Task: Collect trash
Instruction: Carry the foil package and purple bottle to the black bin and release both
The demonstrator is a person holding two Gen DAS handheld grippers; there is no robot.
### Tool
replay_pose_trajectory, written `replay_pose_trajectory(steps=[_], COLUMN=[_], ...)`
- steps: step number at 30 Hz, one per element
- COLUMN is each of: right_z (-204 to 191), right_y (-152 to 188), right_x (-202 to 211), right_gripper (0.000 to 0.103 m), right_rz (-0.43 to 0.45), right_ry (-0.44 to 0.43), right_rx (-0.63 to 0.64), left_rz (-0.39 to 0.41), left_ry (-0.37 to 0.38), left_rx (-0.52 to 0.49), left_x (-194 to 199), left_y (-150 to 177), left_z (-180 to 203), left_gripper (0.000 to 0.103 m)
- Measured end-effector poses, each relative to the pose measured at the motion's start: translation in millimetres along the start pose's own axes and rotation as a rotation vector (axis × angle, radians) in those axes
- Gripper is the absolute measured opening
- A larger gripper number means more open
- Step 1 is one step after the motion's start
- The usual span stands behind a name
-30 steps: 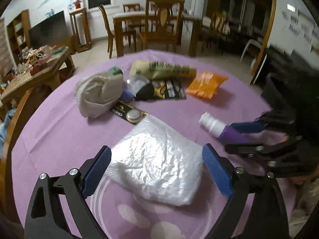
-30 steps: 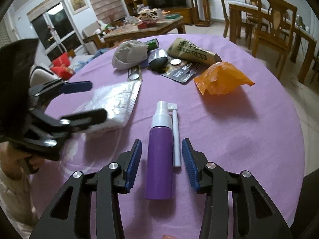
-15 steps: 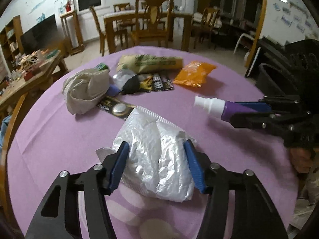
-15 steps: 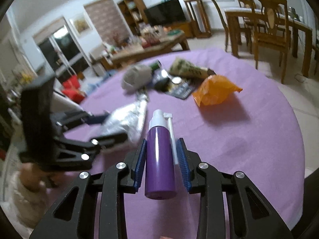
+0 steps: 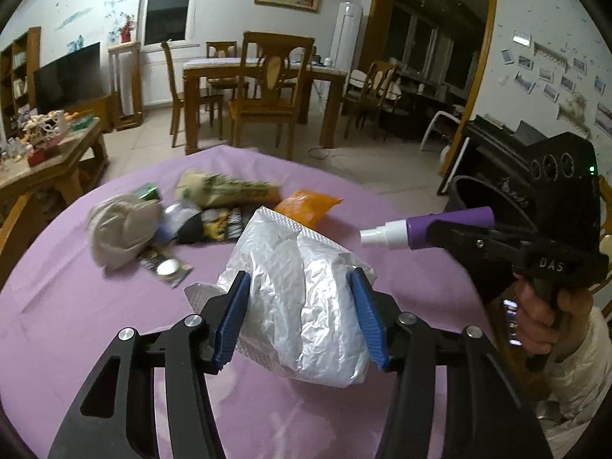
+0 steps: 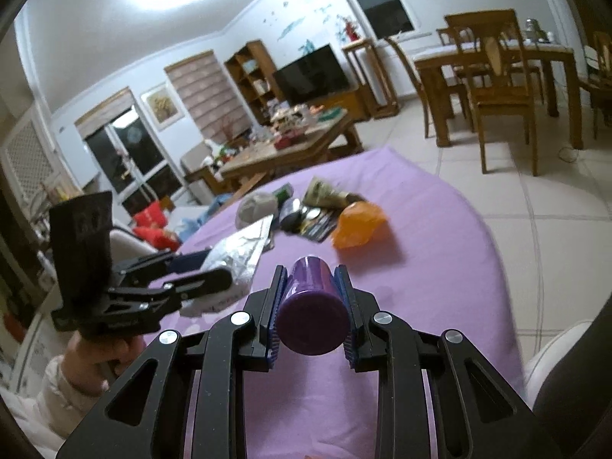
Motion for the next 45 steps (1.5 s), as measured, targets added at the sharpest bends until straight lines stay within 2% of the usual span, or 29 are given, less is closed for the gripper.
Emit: replay_pose_trajectory(steps=[6, 10, 13, 17, 22, 25, 29, 34, 38, 45], right_z=[30, 61, 87, 119, 152, 166, 181, 193, 200, 215], right_y=[-2, 10, 28, 57, 94, 112, 129, 145, 143, 143], right_x=[65, 124, 166, 219, 259, 270, 273, 268, 245, 234], right_gripper=[0.026, 0.026, 0.026, 0.026, 0.026, 0.026, 0.026, 0.026, 0.026, 0.026], right_rz=[0.137, 0.224, 0.264, 0.306, 0.323, 0.322, 0.316, 0.306, 0.284, 0.265], right_ry=[0.134, 0.303, 0.410, 0.536, 0.666, 0.712, 0.738, 0.736, 0.725, 0.720], right_rx=[-0.052, -0.115, -0.177, -0.272, -0.353, -0.385, -0.408, -0.425, -0.445, -0.462], left_rz=[0.025, 0.036, 0.035, -0.017, -0.076, -0.131, -0.171, -0.178, -0.206, -0.225], left_ry=[0.084, 0.181, 0.233, 0.369, 0.458, 0.485, 0.480, 0.468, 0.472, 0.468], left_rx=[-0.009, -0.031, -0.082, -0.110, -0.143, -0.160, -0.165, -0.205, -0.200, -0.215], left_x=[-15, -35, -54, -85, -125, -154, -171, -173, -174, -176], left_y=[-14, -29, -34, -33, -15, -1, 11, 21, 23, 24], left_z=[45, 91, 130, 191, 251, 282, 295, 299, 297, 296], left_gripper=[0.052, 0.052, 0.052, 0.052, 0.052, 0.052, 0.052, 0.052, 0.053, 0.053])
Point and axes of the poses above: each gripper's, at about its wrist camera, not at the fingertips, and x roughly against the way its jaws point, z to its right, y to its underside, the point moved 2 cm from there along -x, roughly the way its jaws point, and after that the axes turned 11 degrees about x, right-handed, at the moved point
